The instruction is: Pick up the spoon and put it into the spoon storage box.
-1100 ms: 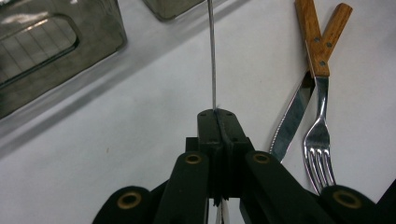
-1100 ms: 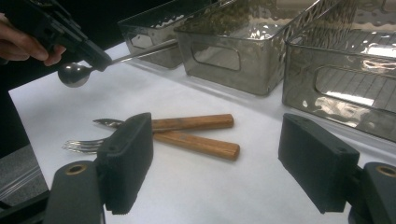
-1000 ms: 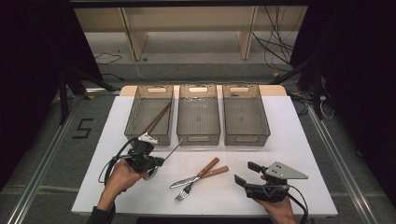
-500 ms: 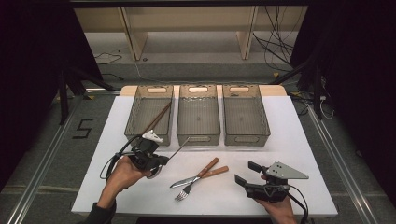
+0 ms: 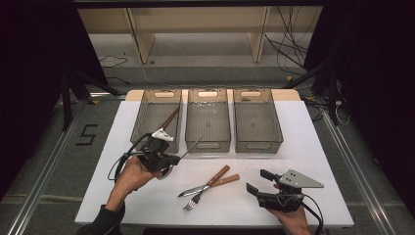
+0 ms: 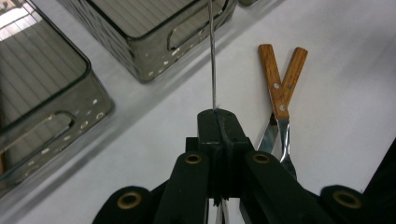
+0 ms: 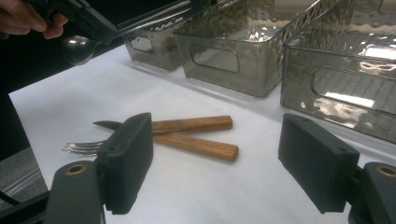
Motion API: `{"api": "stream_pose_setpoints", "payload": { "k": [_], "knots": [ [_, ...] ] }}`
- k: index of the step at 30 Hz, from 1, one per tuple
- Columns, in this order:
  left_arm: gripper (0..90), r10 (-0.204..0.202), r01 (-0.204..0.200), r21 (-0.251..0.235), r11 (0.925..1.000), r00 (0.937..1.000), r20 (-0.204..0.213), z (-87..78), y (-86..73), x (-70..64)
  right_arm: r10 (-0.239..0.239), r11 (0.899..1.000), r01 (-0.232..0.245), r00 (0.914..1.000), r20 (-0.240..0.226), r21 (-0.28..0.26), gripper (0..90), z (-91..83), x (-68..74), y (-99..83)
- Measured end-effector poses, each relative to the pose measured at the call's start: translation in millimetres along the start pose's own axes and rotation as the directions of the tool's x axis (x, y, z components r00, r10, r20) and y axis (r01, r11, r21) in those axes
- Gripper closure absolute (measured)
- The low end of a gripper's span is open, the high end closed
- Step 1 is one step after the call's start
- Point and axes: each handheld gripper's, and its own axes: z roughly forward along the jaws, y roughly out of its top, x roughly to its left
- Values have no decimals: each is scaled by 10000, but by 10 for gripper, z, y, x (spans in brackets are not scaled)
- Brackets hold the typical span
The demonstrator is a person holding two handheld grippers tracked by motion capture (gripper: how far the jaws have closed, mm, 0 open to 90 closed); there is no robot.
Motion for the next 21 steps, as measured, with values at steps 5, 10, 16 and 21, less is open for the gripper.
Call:
{"api": "stream_pose_setpoints", "payload": {
  "k": [5,10,16,21],
  "knots": [
    [895,-56,57,-284,9996,10000,17,27,159,41,8,10000,-8,10000,5,1,271,1,5,0],
    [895,-24,21,-430,9991,10000,-70,84,342,100,26,10000,-26,10000,-12,0,271,-3,2,1],
    [895,-115,105,-540,9985,9998,-188,189,489,174,29,10000,-29,10000,-33,-13,271,-3,-3,-1],
    [895,-143,129,-576,9983,9996,-228,261,595,234,31,10000,-31,10000,-31,-34,271,-9,-2,3]
  ]
}}
